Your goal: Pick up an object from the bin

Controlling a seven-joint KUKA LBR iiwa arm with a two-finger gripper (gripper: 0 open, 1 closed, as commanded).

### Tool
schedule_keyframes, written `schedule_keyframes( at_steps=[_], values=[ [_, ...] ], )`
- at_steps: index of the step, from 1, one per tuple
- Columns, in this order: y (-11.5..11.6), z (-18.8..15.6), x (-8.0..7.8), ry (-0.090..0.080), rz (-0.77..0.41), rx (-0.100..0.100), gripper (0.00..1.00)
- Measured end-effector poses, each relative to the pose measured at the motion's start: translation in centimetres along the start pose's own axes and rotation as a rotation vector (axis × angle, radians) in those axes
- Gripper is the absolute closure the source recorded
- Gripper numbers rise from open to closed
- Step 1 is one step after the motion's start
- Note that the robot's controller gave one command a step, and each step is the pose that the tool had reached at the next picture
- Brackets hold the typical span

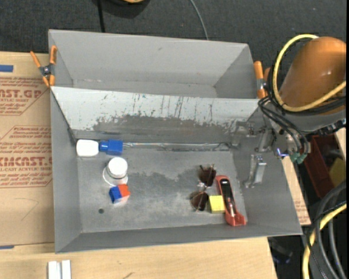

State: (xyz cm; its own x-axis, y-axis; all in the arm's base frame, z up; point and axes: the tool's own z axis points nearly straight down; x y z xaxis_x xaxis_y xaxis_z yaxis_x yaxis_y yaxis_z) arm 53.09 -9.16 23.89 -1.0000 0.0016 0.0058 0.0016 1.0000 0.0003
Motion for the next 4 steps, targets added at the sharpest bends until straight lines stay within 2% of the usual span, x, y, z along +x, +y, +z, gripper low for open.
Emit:
schedule_keyframes(
  at_steps=[1, 2, 3, 4],
  values=[
    [0.0, -0.5, -0.1, -0.008, -0.001, 0.001, 0.0],
    [0.1, 2.7, 0.0, -0.016, -0.024, 0.003, 0.0],
    [1.1, 7.8, 0.4, -0.01, -0.024, 0.001, 0.0],
    [1.5, 9.9, 0.5, -0.014, -0.026, 0.002, 0.0]
  ],
)
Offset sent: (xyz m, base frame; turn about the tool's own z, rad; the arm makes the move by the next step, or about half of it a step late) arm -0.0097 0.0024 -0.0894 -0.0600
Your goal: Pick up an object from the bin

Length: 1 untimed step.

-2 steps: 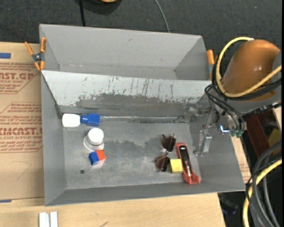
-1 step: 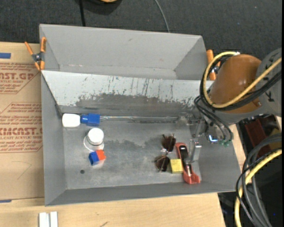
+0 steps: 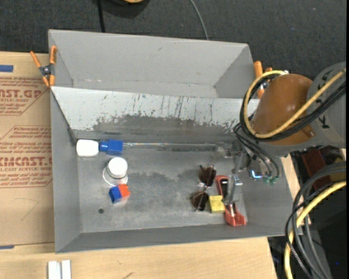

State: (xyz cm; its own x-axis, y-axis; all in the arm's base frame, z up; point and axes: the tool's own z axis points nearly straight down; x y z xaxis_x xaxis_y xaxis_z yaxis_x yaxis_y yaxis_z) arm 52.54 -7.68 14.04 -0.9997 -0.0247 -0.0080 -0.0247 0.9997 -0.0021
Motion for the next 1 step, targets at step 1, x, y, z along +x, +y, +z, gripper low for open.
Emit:
schedule_keyframes(
  at_steps=[1],
  values=[
    [1.16, 2.06, 0.12, -0.002, -0.07, 0.001, 0.0]
  ],
)
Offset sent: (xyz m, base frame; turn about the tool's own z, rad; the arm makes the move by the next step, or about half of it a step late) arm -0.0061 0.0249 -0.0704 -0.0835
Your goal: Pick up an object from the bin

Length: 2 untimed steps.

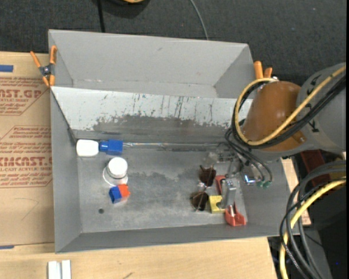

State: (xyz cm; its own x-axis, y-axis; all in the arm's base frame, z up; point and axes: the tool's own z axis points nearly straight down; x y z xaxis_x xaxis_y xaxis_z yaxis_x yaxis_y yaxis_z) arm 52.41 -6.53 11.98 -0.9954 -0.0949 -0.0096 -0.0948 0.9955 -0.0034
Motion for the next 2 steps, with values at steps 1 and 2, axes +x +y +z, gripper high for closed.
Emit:
schedule_keyframes(
  at_steps=[1, 2],
  values=[
    [1.0, 3.6, 0.2, 0.0, -0.022, -0.001, 0.0],
    [1.1, 6.7, 0.0, -0.004, -0.023, -0.001, 1.0]
  ],
)
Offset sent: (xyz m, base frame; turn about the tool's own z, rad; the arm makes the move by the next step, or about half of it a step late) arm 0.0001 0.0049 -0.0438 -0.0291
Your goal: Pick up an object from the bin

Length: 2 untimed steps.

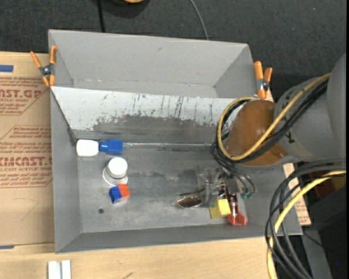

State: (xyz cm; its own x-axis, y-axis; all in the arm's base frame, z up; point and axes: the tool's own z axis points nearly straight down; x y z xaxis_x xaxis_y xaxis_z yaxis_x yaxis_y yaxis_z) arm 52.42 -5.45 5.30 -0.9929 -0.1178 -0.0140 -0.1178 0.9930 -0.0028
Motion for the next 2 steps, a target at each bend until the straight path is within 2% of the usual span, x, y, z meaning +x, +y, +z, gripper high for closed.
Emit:
schedule_keyframes(
  at_steps=[1, 2],
  values=[
    [-0.2, -0.8, 0.1, 0.004, -0.002, 0.001, 0.0],
    [-0.5, -2.2, 0.0, 0.003, -0.006, 0.001, 1.0]
  ],
)
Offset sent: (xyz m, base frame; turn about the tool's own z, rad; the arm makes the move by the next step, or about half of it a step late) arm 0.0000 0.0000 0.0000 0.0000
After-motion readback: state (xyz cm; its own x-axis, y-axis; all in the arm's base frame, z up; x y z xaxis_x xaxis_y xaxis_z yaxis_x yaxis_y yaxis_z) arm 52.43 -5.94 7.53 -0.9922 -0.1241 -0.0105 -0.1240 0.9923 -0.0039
